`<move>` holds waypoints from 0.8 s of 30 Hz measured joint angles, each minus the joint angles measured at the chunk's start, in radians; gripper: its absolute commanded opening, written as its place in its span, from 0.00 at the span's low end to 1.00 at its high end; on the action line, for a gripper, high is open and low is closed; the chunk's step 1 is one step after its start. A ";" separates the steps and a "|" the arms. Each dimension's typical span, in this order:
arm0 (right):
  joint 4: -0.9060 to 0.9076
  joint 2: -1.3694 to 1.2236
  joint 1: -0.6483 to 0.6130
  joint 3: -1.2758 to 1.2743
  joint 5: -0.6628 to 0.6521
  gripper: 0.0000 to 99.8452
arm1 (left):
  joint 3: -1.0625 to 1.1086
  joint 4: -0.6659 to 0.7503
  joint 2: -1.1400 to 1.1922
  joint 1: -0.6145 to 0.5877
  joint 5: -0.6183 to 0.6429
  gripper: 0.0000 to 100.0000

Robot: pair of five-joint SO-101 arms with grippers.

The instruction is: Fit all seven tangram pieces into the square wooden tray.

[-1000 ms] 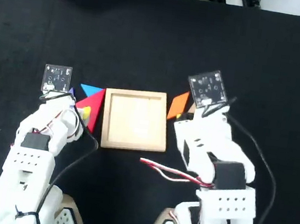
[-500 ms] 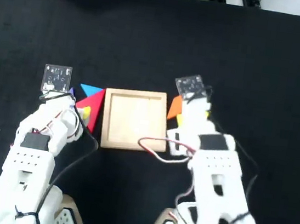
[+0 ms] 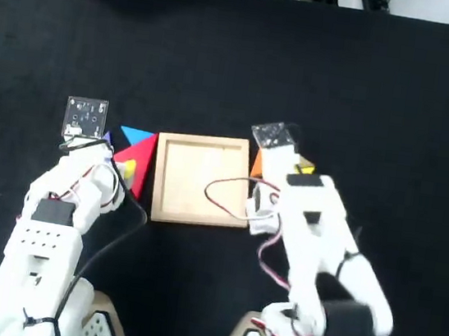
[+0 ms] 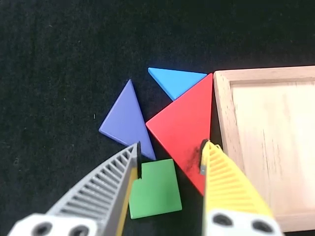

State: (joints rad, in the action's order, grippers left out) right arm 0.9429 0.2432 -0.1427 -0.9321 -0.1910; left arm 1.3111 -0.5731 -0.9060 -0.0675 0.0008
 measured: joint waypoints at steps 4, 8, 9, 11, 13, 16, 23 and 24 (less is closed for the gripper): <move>-0.037 -0.104 -0.015 0.057 -0.002 0.01 | 0.000 0.000 0.000 0.000 0.000 0.21; -0.040 -0.161 -0.015 0.103 -0.002 0.01 | 0.000 0.000 0.000 0.000 0.000 0.21; -0.040 -0.166 -0.015 0.104 -0.002 0.01 | 0.000 0.000 0.000 0.000 0.000 0.21; -0.040 -0.166 -0.014 0.104 -0.002 0.01 | 0.000 0.000 0.000 0.000 0.000 0.21; -0.040 -0.166 -0.011 0.104 -0.002 0.01 | 0.000 0.000 0.000 0.000 0.000 0.21; -0.041 -0.166 0.041 0.110 -0.002 0.01 | 0.000 0.000 0.000 0.000 0.000 0.21; -0.051 -0.167 0.164 0.137 0.000 0.01 | 0.000 0.000 0.000 0.000 0.000 0.21; -0.058 -0.167 0.169 0.137 0.000 0.01 | 0.000 0.000 0.000 0.000 0.000 0.21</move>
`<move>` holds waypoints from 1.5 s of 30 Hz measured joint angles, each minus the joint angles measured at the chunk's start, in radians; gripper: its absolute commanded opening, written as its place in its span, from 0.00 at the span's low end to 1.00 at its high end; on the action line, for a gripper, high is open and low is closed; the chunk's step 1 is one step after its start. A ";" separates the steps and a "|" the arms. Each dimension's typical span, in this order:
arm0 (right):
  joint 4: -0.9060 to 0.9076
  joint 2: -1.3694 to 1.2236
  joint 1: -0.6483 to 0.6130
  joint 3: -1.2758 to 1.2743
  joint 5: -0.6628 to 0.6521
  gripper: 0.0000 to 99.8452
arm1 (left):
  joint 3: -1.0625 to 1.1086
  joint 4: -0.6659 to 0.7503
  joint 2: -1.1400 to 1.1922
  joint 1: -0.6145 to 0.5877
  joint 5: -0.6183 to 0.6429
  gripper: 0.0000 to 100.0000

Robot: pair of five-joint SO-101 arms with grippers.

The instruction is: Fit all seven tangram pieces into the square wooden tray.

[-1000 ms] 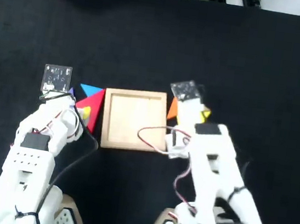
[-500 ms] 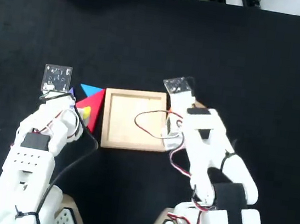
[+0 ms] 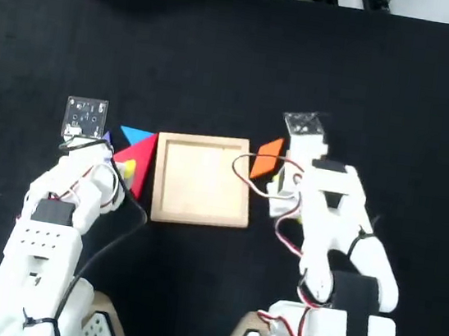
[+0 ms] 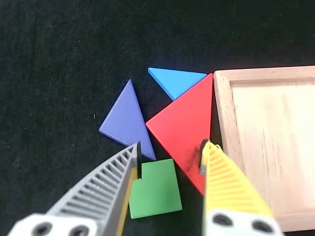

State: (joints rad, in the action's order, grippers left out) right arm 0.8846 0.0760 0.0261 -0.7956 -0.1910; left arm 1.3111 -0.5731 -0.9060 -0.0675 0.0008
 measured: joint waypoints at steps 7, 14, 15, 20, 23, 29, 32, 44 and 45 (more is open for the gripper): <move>-0.032 -0.002 0.009 0.000 -0.002 0.01 | 0.000 0.000 0.000 0.000 0.000 0.21; -0.032 -0.009 0.080 0.009 -0.002 0.01 | 0.000 0.000 0.000 0.000 0.000 0.21; -0.032 -0.011 0.100 0.014 0.000 0.01 | 0.000 0.000 0.000 0.000 0.000 0.21; -0.034 -0.011 0.141 0.017 0.000 0.01 | 0.000 0.000 0.000 0.000 0.000 0.21; -0.034 -0.011 0.143 0.017 0.000 0.01 | 0.000 0.000 0.000 0.000 0.000 0.21; -0.034 -0.011 0.143 0.017 0.000 0.01 | 0.000 0.000 0.000 0.000 0.000 0.21; -0.021 -0.011 0.143 0.017 0.000 0.01 | 0.000 0.000 0.000 0.000 0.000 0.21; 0.129 0.341 0.137 -0.025 0.120 0.04 | 0.000 0.000 0.000 -0.003 0.000 0.21; 0.129 0.382 0.120 -0.041 0.121 0.08 | 0.000 0.000 0.000 -0.003 0.000 0.21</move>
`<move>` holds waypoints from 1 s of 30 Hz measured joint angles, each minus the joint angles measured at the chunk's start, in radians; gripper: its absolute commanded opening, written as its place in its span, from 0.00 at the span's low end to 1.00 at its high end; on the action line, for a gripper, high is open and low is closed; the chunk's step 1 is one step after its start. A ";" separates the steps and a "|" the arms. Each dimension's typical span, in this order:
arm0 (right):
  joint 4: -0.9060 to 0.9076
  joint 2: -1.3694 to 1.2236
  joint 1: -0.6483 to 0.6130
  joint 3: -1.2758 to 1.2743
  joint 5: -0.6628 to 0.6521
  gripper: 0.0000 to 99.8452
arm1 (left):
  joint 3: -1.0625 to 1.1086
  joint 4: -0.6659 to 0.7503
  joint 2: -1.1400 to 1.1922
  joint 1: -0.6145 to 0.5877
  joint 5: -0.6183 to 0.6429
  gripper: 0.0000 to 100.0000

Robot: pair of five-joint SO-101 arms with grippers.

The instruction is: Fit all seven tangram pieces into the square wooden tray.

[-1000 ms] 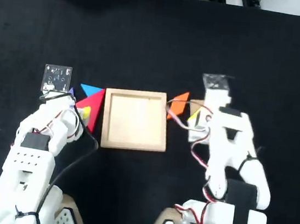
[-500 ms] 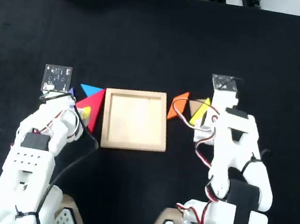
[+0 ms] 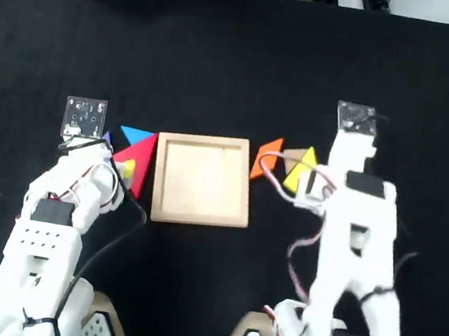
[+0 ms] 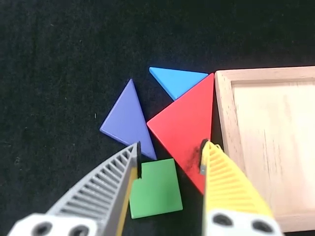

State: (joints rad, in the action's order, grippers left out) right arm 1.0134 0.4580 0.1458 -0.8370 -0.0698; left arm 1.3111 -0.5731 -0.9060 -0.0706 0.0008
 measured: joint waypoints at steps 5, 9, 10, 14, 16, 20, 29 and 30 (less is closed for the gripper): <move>-0.028 0.049 -0.084 -0.038 0.002 0.27 | 0.000 0.000 0.000 0.000 0.000 0.21; -0.018 -0.066 -0.101 -0.011 -0.002 0.25 | 0.000 0.000 0.000 0.000 0.000 0.21; -0.009 -0.114 -0.100 0.020 -0.011 0.26 | 0.000 0.000 0.000 0.000 0.000 0.21; 0.031 -0.359 -0.100 0.184 -0.025 0.37 | 0.000 0.000 0.000 0.000 0.000 0.21; 0.044 -0.470 -0.100 0.261 -0.025 0.41 | 0.000 0.000 0.000 0.000 0.000 0.21; 0.055 -0.529 -0.103 0.328 -0.025 0.38 | 0.000 0.000 0.000 0.000 0.000 0.21; 0.011 -0.531 -0.152 0.345 -0.021 0.32 | 0.000 0.000 0.000 0.000 0.000 0.21; 0.011 -0.531 -0.164 0.345 -0.021 0.32 | 0.000 0.000 0.000 0.000 0.000 0.21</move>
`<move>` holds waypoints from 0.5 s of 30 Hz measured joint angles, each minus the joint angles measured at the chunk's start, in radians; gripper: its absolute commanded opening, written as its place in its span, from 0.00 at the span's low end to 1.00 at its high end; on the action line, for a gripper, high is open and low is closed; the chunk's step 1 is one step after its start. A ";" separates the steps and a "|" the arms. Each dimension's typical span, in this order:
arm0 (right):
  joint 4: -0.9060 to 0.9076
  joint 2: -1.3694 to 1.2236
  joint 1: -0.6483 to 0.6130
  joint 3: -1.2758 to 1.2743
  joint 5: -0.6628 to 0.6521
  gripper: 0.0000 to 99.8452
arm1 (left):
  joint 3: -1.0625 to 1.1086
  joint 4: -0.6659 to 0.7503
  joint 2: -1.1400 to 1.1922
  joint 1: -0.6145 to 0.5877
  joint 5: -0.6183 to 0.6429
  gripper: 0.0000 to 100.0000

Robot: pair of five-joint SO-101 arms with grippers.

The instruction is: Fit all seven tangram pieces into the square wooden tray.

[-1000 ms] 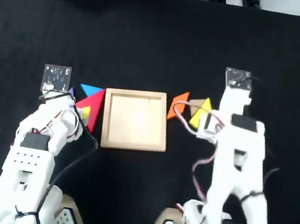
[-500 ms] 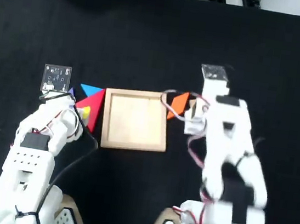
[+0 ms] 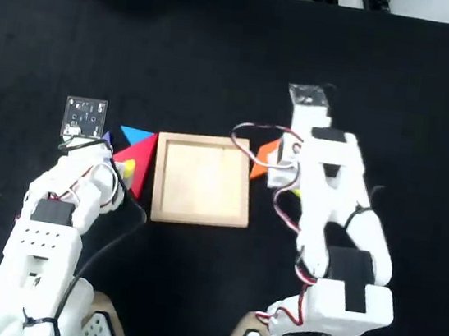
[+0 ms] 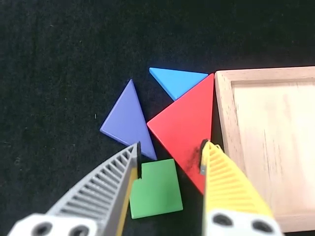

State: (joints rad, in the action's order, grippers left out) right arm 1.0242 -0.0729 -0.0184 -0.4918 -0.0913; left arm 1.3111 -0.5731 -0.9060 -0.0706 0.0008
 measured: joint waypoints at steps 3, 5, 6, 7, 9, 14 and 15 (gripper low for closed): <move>0.000 0.000 -0.023 0.000 0.003 0.35 | 0.000 0.000 0.000 0.000 0.000 0.21; 0.000 0.000 -0.020 0.000 0.008 0.39 | 0.000 0.000 0.000 0.000 0.000 0.21; 0.000 0.000 -0.018 0.000 0.009 0.41 | 0.000 0.000 0.000 0.000 0.000 0.21; 0.000 0.000 -0.018 0.000 0.009 0.43 | 0.000 0.000 0.000 0.000 0.000 0.21; 0.000 -0.012 -0.021 0.000 0.008 0.43 | 0.000 0.000 0.000 0.000 0.000 0.21; 0.000 -0.095 -0.015 0.048 0.008 0.41 | 0.000 0.000 0.000 0.000 0.000 0.21; 0.000 -0.123 -0.009 0.072 0.008 0.41 | 0.000 0.000 0.000 0.000 0.000 0.21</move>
State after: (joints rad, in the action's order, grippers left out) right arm 1.0242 -0.1956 -0.0276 -0.4196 -0.0836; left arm 1.3111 -0.5731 -0.9060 -0.0706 0.0008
